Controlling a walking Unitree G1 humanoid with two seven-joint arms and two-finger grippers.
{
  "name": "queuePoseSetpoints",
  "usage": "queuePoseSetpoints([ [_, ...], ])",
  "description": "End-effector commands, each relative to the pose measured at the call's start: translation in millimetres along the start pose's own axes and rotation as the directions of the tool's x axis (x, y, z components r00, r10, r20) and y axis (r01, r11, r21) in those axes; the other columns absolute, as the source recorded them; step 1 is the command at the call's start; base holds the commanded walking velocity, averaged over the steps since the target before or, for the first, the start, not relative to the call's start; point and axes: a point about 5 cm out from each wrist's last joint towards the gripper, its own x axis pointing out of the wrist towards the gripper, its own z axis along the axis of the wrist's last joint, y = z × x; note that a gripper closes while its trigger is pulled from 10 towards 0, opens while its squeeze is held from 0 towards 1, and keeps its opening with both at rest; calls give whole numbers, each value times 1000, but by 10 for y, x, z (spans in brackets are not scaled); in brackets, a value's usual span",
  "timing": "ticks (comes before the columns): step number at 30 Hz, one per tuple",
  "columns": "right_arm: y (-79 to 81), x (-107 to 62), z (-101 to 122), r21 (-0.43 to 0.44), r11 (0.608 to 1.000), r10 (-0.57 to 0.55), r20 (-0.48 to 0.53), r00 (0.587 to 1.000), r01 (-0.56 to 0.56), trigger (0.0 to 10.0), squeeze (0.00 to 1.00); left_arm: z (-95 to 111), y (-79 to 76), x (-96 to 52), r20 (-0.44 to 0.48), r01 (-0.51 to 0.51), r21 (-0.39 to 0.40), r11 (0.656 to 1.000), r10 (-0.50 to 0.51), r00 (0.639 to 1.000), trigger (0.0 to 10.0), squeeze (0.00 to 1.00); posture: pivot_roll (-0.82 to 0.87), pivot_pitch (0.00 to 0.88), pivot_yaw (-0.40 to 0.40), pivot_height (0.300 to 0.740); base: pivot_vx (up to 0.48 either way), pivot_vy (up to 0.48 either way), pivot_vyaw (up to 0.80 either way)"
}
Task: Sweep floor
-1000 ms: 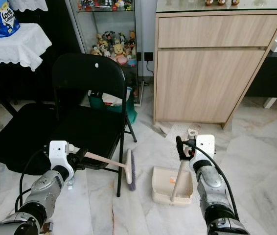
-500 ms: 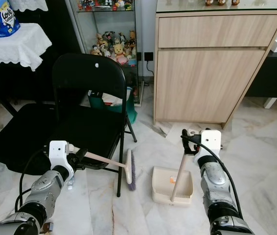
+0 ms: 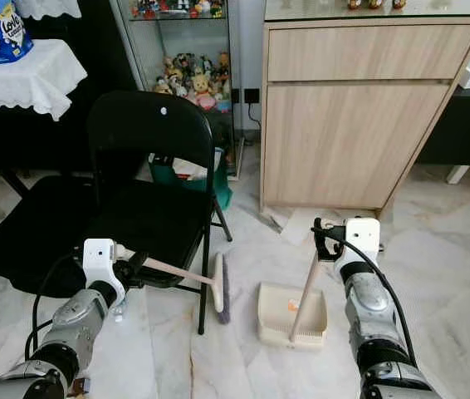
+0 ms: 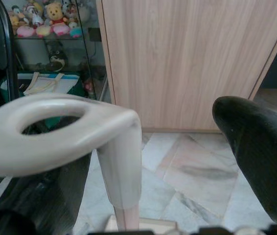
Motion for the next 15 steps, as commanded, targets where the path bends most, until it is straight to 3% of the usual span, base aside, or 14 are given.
queuePoseSetpoints([
  [1, 2, 7, -1, -14, 1000, 7, -8, 1000, -8, 10000, 0, -30, 94, -43, -25, -20, 11, 1000, 21, 999, 10000, 0, -29, 96, 73, 740, 0, 0, 0],
  [15, 42, 1, -65, -33, 999, 12, -47, 999, -14, 10000, 0, -34, 163, -82, -26, -28, 25, 999, 28, 999, 10000, 0, -12, 116, 74, 740, 0, 0, 0],
])
